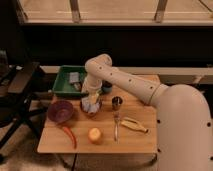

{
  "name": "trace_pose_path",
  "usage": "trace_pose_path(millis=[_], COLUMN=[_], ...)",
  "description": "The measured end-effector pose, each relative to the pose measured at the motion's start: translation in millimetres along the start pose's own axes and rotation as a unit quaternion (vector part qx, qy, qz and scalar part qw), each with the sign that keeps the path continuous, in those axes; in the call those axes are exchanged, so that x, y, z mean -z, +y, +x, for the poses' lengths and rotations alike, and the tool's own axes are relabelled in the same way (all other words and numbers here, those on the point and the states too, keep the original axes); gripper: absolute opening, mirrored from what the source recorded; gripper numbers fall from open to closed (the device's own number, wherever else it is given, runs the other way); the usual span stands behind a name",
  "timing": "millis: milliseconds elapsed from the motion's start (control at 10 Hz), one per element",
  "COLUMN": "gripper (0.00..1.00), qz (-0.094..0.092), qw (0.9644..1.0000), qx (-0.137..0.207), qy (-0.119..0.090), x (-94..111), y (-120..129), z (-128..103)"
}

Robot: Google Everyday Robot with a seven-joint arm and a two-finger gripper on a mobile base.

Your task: Wipe tray with towel

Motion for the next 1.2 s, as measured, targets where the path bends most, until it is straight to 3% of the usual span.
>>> trace_pose_path(millis=[500,1200], gripper=[0.65,0.65], qz=[-0.032,-0.040], qw=[0.9993,0.9987], qx=[-0.021,-0.031], qy=[0.002,-0.005], x=[-23,-52], y=[17,29], z=[16,30])
